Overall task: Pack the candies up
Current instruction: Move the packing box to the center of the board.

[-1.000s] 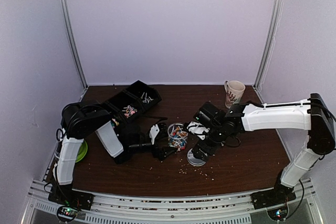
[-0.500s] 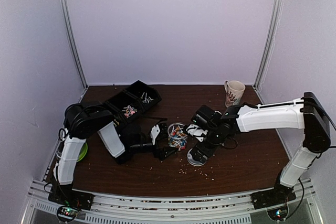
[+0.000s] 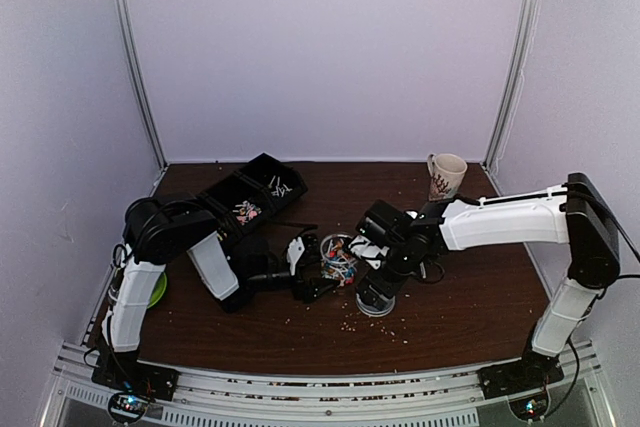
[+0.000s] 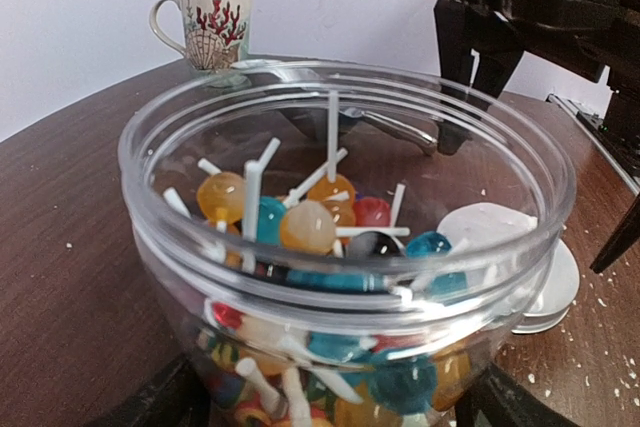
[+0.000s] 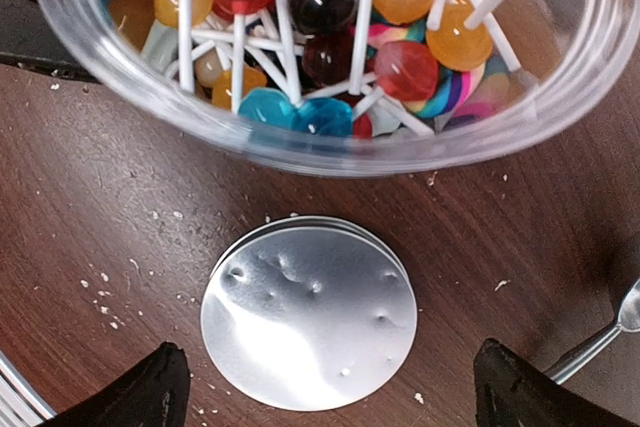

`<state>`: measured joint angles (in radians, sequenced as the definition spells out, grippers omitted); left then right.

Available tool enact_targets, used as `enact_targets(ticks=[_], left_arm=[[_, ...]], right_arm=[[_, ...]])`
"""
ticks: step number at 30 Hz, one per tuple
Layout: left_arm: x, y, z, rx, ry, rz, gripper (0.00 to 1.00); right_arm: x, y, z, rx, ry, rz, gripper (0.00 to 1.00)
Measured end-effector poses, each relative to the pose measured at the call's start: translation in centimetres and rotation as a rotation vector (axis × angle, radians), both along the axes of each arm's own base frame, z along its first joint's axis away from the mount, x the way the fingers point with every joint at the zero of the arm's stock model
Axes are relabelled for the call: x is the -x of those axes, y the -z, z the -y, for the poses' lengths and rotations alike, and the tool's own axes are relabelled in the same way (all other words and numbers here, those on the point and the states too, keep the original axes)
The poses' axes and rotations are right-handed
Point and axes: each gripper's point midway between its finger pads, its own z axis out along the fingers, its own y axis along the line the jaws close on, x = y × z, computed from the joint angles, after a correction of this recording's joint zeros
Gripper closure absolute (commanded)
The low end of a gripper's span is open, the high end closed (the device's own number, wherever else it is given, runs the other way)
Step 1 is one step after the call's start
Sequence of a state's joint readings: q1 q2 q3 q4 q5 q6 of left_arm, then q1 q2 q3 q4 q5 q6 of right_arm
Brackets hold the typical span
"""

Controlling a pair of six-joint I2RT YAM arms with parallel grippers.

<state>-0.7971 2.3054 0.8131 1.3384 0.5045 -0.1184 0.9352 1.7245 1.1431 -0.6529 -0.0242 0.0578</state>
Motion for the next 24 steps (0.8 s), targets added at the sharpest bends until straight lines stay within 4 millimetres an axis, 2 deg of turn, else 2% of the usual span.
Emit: enact_targets(ticks=[9,17,24], left_arm=[[0.0,-0.1,-0.1,0.006,0.002,-0.001,0.16],[-0.1,-0.1,-0.1,0.007,0.003,-0.004,0.16],[-0.1,-0.1,-0.1,0.007,0.003,-0.003,0.16]], right_arm=[[0.8,1.2,-0.5,0.030,-0.014,-0.014,0.00],[0.7,1.7,-0.4,0.049,-0.002,-0.005,0.00],[0.2,1.8,-1.1,0.031,0.001,0.002,0.01]])
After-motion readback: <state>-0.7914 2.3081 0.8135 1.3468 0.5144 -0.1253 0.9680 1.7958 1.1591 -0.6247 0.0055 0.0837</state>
